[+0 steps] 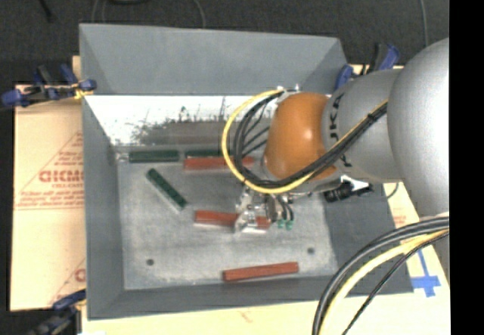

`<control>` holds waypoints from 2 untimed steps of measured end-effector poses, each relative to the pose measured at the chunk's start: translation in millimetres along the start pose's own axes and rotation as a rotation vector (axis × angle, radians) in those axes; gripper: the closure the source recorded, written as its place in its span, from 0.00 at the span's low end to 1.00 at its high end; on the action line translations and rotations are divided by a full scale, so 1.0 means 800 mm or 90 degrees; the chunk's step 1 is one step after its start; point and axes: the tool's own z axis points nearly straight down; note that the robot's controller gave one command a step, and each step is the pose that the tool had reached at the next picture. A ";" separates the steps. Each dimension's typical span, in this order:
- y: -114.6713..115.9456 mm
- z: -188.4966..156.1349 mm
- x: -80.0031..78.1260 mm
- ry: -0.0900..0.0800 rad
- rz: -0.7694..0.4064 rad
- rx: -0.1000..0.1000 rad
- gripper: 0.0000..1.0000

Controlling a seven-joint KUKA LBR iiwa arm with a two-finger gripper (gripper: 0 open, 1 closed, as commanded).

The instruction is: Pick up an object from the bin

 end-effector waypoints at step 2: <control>0.042 -0.244 0.030 -0.006 -0.028 -0.001 1.00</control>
Offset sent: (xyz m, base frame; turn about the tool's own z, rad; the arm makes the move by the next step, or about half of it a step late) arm -0.0203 0.0359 0.1958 -0.0401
